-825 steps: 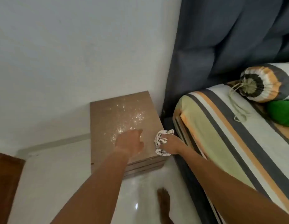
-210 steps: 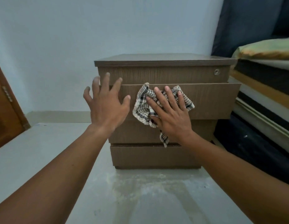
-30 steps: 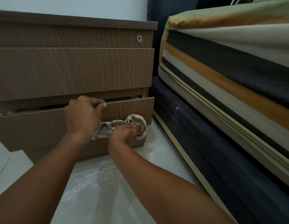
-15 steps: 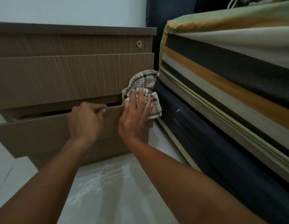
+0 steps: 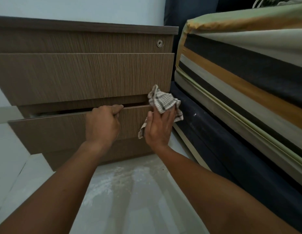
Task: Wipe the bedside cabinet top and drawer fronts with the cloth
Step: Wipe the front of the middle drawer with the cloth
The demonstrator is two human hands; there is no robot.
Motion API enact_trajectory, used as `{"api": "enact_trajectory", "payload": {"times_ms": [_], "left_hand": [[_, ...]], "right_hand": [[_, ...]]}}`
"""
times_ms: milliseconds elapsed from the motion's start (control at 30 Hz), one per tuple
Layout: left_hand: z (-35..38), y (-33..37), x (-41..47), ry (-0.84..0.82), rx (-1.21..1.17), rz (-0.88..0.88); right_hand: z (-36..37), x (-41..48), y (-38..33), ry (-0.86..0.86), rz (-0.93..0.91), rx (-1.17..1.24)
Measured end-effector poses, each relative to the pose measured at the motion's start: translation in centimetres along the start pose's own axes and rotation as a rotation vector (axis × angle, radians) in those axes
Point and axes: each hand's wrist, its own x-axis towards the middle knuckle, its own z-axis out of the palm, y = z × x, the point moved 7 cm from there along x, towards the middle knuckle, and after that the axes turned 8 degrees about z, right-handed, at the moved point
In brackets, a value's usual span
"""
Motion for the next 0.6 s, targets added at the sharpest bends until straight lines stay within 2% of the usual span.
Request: {"api": "enact_trajectory", "payload": {"times_ms": [167, 233, 333, 433, 500, 600], "left_hand": [[1.0, 0.0, -0.8, -0.054, 0.104, 0.147], [1.5, 0.1, -1.3, -0.109, 0.137, 0.187], [2.5, -0.3, -1.9, -0.179, 0.227, 0.235], [3.4, -1.2, -1.7, -0.241, 0.294, 0.238], [3.9, -1.8, -1.2, -0.283, 0.325, 0.238], [4.5, -2.5, -0.5, -0.328, 0.345, 0.224]], "right_hand": [[-1.1, 0.8, 1.8, 0.129, 0.395, 0.383], [-0.4, -0.5, 3.7, 0.073, 0.578, 0.455], [0.8, -3.0, 6.6, -0.09, 0.655, 0.391], [1.5, -4.0, 8.2, -0.17, 0.684, 0.309], [1.6, -4.3, 8.7, -0.156, 0.757, 0.294], [0.4, -5.5, 9.2, -0.037, 0.864, 0.304]]}}
